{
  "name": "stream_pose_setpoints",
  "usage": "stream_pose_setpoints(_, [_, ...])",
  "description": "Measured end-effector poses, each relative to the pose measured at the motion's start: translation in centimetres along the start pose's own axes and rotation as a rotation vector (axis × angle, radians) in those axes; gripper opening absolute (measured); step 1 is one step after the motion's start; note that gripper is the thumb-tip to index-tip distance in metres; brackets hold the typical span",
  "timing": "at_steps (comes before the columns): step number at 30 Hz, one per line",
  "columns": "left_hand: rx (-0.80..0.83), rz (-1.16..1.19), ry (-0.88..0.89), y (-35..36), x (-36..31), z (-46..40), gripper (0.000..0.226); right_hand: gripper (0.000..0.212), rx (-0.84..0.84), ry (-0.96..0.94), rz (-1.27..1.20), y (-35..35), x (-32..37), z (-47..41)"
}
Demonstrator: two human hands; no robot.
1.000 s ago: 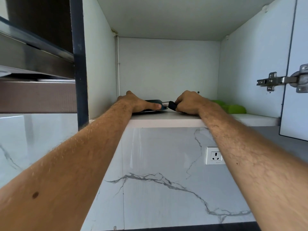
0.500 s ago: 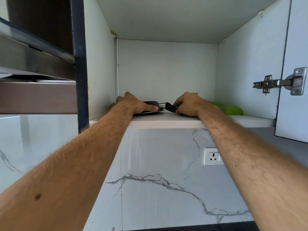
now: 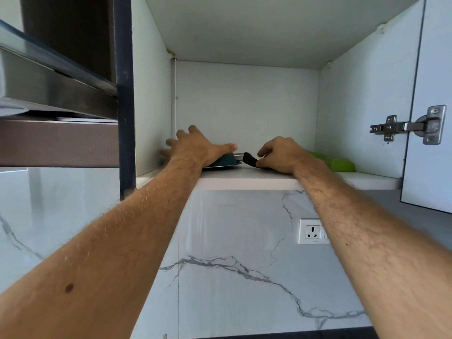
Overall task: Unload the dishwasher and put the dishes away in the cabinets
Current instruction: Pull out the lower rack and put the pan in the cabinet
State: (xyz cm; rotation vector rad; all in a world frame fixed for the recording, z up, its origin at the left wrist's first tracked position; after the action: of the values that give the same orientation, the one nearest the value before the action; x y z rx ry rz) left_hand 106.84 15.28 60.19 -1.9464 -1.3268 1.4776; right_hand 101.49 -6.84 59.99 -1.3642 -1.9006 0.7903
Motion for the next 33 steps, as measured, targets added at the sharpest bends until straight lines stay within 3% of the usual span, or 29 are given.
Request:
stream_pose_setpoints(4, [-0.286, -0.064, 0.256, -2.1, -1.9, 2.1, 0.092, 0.024, -0.19, -0.053, -0.017, -1.7, 0.4, 0.8])
stream_pose_setpoints(9, [-0.313, -0.11, 0.458, -2.0, -2.7, 4.1, 0.065, 0.02, -0.286, -0.066, -0.046, -3.4, -0.3, 2.7])
stream_pose_setpoints(12, [-0.275, -0.164, 0.532, -1.3, -2.7, 4.8, 0.065, 0.02, -0.251, -0.079, 0.005, -3.3, -0.1, 3.6])
stream_pose_setpoints(18, [-0.23, -0.015, 0.521, -1.9, -2.1, 5.2, 0.064, 0.021, -0.316, -0.069, 0.047, -3.4, 1.0, 5.0])
stream_pose_setpoints(33, [-0.155, 0.045, 0.615, -1.1, -2.5, 5.1, 0.057, 0.028, -0.438, 0.146, 0.037, -3.3, 0.3, 7.4])
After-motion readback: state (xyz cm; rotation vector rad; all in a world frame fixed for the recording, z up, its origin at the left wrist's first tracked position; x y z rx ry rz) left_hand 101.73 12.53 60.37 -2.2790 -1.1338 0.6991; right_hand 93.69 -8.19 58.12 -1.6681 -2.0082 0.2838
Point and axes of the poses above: each hand's wrist, its own z-axis away from the middle knuckle, its own y-axis out of the palm, x = y × z, the point moved 6 cm from there along -z, towards the middle knuckle, and after that the axes turned 13 degrees about -y, right-handed, at the moved point
